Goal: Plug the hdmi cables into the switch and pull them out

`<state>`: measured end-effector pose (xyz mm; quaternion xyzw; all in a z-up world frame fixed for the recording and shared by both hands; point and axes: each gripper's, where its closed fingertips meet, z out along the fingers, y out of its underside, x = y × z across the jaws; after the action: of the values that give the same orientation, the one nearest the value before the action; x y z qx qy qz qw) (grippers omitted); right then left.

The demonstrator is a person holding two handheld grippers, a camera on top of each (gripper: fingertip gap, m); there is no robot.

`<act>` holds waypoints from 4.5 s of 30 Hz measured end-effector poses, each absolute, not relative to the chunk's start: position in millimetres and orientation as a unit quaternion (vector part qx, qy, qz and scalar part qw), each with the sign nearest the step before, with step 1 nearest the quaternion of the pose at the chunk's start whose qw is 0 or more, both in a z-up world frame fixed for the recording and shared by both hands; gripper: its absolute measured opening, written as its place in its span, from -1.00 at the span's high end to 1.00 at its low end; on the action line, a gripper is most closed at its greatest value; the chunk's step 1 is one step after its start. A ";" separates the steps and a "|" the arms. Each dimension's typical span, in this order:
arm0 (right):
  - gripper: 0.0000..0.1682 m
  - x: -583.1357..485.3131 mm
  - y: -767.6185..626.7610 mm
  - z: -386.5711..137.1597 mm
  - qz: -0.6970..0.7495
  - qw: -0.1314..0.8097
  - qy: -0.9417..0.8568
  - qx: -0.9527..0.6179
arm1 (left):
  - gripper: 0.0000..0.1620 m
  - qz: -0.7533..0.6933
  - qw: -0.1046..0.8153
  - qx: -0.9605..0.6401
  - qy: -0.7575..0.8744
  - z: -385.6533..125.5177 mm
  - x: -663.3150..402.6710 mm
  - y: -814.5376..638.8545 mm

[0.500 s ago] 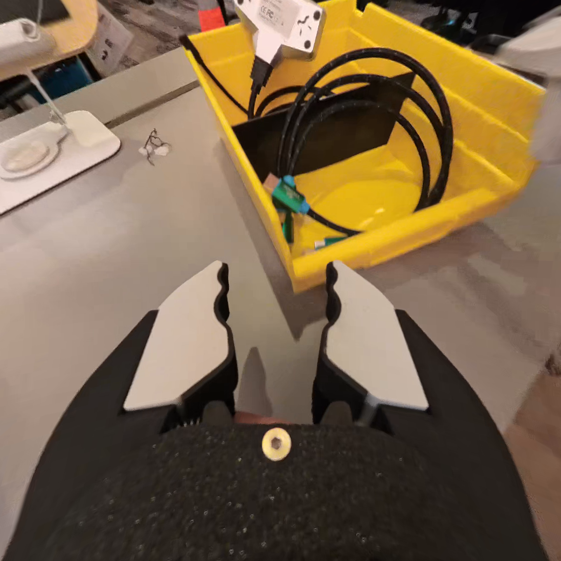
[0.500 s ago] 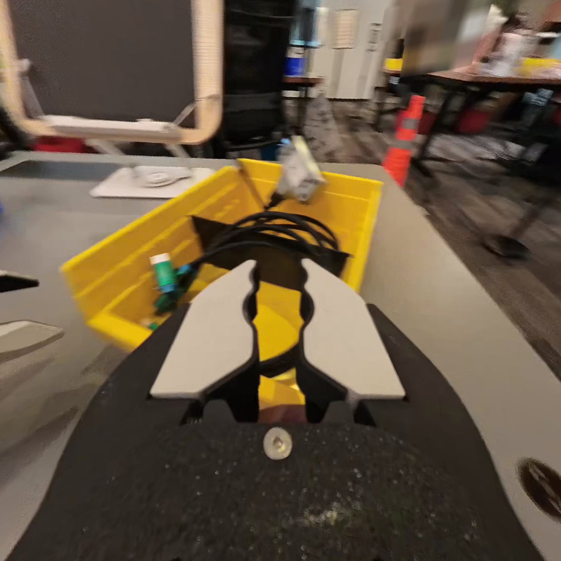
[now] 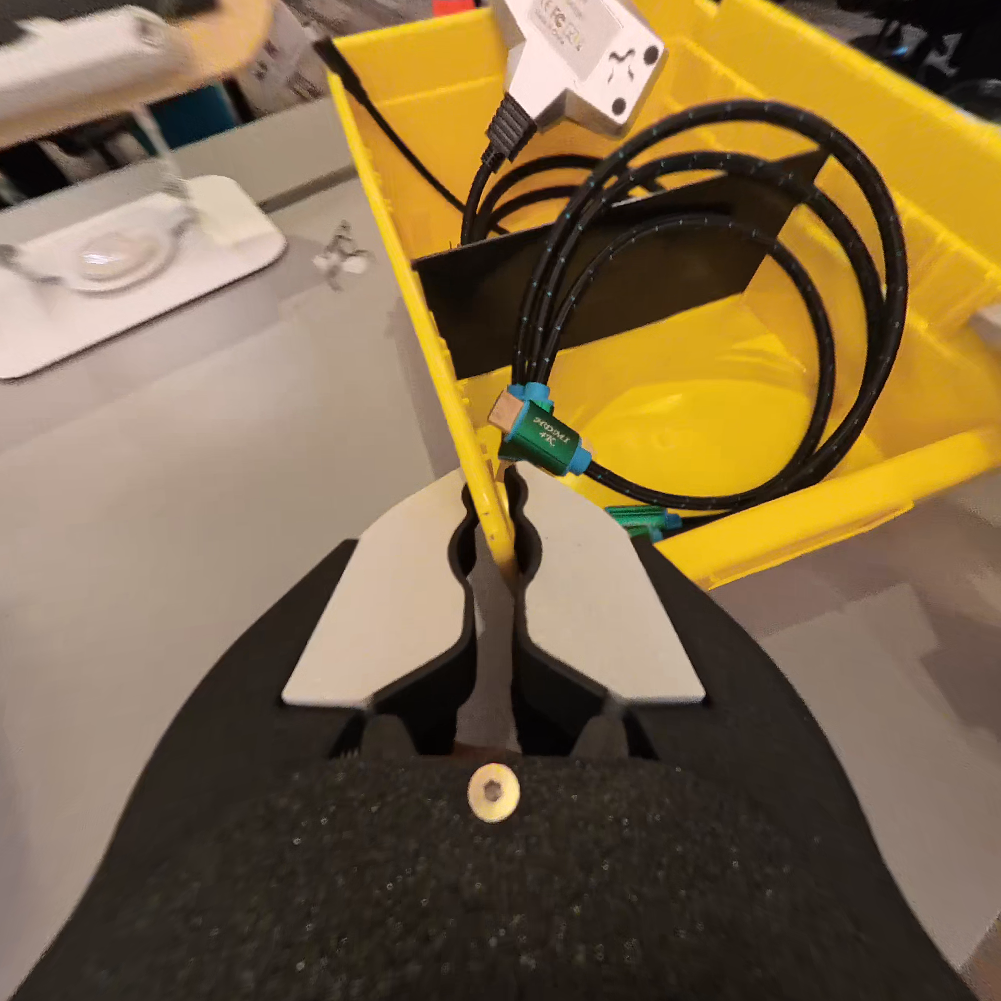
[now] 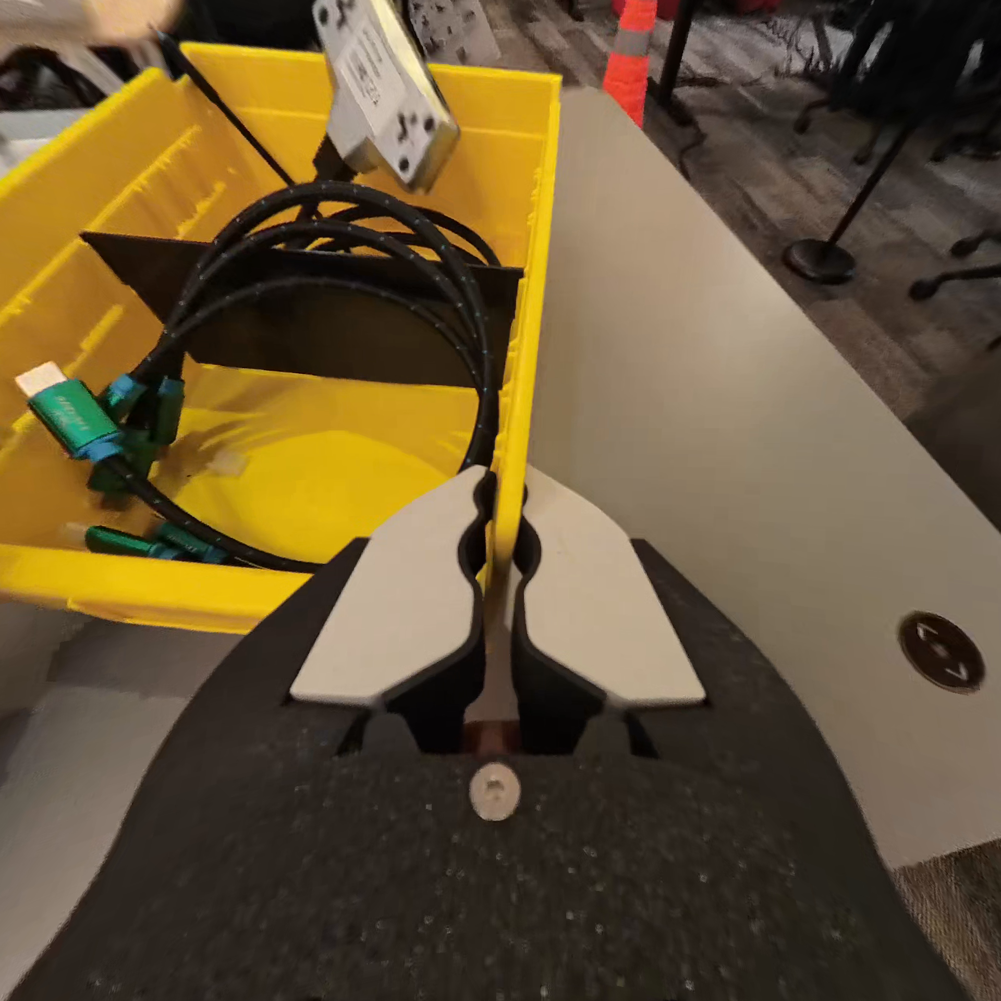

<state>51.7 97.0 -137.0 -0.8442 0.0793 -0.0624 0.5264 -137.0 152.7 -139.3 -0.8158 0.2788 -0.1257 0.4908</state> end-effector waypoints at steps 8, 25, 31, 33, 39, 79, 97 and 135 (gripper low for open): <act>0.96 -121.7 127.2 -113.2 0.018 0.575 -0.042 -0.817 | 0.93 -0.039 0.520 -0.840 0.153 -123.1 -320.2 140.9; 0.70 -221.8 56.0 -130.9 0.145 0.512 -0.317 -0.785 | 0.53 -0.065 0.518 -0.853 -0.018 -100.5 -549.9 71.8; 0.46 -383.9 -30.8 -160.5 0.336 0.405 -0.463 -0.713 | 0.31 -0.026 0.489 -0.872 0.005 -125.9 -642.2 125.2; 0.43 -418.9 -19.2 -158.8 0.313 0.438 -0.449 -0.713 | 0.62 -0.012 0.454 -0.890 0.035 -147.7 -643.1 142.7; 0.38 -435.2 58.8 -126.0 0.199 0.530 -0.290 -0.772 | 0.95 0.011 0.446 -0.895 -0.006 -157.5 -625.9 88.7; 0.96 174.2 133.9 -123.9 -0.046 0.555 0.028 -0.830 | 0.86 -0.105 0.514 -0.814 0.251 -145.2 -15.3 156.1; 0.33 -158.7 119.5 -124.2 0.118 0.547 -0.196 -0.805 | 0.22 -0.038 0.451 -0.883 0.129 -135.5 -389.6 134.6; 0.74 -19.1 133.2 -105.4 -0.113 0.499 -0.083 -0.855 | 0.93 -0.001 0.466 -0.881 0.075 -148.2 -635.9 185.7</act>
<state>-19.1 133.2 -105.4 -0.8550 -0.0833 -0.1125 0.4993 -635.9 185.7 -148.2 -0.8814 0.0746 -0.0012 0.4664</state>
